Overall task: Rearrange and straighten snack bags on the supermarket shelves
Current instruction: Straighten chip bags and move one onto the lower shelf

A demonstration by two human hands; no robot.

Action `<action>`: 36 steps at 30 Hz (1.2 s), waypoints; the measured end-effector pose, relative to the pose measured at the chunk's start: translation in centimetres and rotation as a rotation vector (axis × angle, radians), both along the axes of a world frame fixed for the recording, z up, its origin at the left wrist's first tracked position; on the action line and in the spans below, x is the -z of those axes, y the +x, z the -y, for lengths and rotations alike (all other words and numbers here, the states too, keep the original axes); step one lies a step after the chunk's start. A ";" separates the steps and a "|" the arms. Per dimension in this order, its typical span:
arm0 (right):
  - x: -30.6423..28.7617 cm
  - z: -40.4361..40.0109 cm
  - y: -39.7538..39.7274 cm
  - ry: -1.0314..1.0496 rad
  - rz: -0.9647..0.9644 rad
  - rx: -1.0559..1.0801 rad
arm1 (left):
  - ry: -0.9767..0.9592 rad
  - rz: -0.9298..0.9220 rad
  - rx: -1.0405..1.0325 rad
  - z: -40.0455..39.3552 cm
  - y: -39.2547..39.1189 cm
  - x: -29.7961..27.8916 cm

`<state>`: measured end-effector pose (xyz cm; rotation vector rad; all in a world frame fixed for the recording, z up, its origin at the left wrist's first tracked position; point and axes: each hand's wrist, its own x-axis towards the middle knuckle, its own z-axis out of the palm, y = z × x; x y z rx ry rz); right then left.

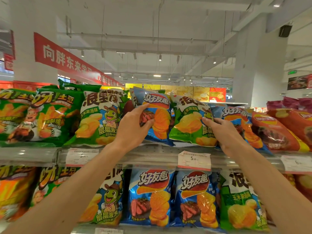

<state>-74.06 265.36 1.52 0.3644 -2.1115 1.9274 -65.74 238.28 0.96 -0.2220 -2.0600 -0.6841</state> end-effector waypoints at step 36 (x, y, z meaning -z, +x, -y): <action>-3.3 10.4 4.4 0.217 -0.253 -0.135 | 0.148 -0.090 0.018 7.7 8.8 -2.4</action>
